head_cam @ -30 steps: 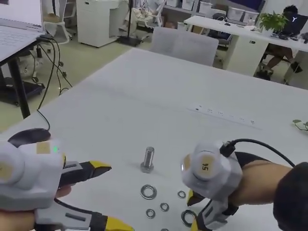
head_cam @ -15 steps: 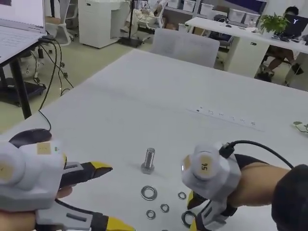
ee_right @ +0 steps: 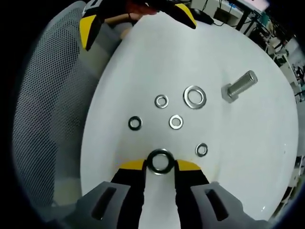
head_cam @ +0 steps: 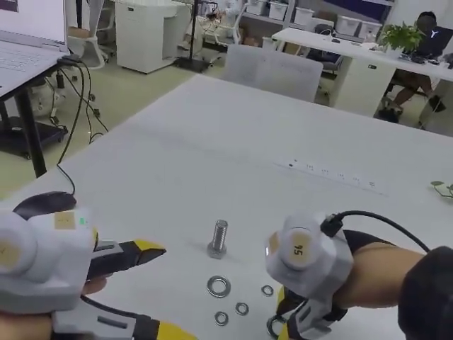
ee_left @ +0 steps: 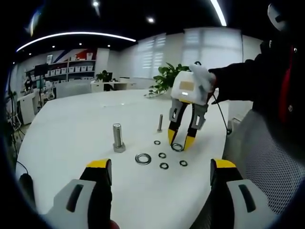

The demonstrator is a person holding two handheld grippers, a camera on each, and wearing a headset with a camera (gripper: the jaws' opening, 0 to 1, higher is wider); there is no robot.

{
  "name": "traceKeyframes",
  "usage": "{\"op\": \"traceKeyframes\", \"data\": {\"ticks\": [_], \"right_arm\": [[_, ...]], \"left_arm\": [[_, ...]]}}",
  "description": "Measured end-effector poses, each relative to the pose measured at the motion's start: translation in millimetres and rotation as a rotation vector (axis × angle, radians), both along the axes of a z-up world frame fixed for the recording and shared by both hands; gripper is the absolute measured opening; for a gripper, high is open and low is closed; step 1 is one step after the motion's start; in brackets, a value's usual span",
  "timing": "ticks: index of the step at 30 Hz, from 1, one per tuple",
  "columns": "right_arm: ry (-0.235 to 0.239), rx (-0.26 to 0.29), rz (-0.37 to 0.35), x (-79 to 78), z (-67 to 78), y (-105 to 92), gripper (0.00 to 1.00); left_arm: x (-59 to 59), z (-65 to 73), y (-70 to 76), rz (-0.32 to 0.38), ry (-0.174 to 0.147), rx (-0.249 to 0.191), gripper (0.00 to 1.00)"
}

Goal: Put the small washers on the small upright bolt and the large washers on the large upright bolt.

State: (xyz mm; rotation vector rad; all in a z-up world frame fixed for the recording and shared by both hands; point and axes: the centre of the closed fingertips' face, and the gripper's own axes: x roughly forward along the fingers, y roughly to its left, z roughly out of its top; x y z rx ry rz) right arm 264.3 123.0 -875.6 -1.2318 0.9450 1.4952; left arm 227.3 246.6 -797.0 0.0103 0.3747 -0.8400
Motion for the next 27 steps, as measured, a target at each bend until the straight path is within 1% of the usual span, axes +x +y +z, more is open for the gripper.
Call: {"op": "traceKeyframes", "data": {"ticks": [12,17,24,27], "right_arm": [[-0.002,-0.023,-0.019,1.9,-0.4,0.7,0.23],[0.009,-0.025,-0.023,0.3,0.1,1.5,0.23],[0.014,-0.026,-0.021,-1.0,7.5,3.7,0.23],[0.004,-0.030,-0.015,0.1,11.6,4.1,0.23]], "left_arm": [[-0.6,-1.0,-0.7,0.000,-0.001,0.001,0.84],[-0.6,-0.3,-0.8,0.002,-0.003,-0.002,0.84],[-0.7,-2.2,-0.5,0.008,-0.002,-0.005,0.85],[0.2,-1.9,-0.1,0.012,-0.005,-0.007,0.85]]}}
